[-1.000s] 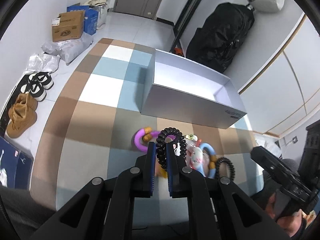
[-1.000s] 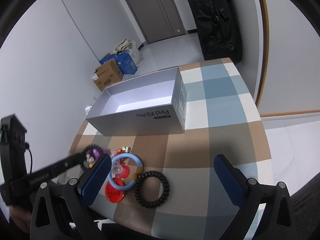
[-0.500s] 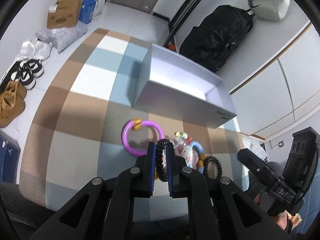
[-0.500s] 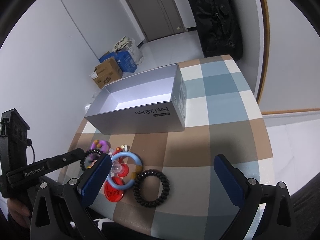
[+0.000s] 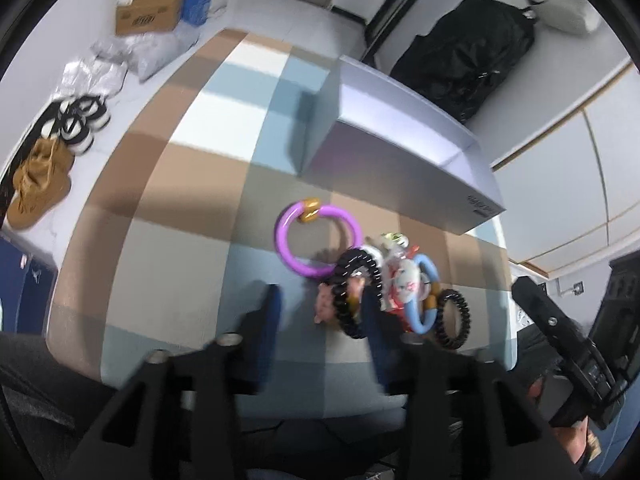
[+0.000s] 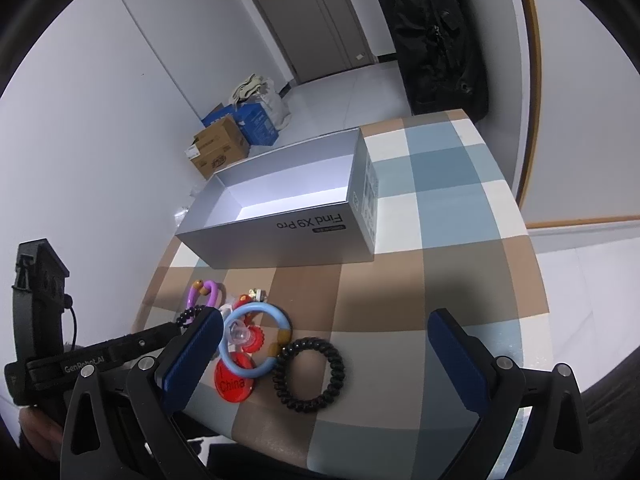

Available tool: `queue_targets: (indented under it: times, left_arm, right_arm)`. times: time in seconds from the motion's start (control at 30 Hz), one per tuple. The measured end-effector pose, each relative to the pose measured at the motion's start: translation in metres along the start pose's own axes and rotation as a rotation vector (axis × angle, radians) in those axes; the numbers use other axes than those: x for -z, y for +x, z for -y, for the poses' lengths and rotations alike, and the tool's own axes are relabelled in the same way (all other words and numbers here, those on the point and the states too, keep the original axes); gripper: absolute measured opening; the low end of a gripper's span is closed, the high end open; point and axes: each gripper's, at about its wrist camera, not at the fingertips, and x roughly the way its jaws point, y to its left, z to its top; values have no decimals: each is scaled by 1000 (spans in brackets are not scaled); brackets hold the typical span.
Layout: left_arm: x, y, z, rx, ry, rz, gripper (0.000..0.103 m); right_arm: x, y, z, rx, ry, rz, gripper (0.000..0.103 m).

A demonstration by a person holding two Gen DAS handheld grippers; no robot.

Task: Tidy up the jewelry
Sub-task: 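Lift the black bracelet with the left tool while the right tool grasps the blue ring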

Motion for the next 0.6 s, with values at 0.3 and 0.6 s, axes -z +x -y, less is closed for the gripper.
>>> queue_targets:
  times: [0.3,0.6]
  left_arm:
    - [0,-7,8,29,30,53,5]
    - [0,-21,15,79,67,106,5]
  right_arm:
    - [0,-3,3,-8,12,12,103]
    - [-1,-4,3,-23,6,13,103]
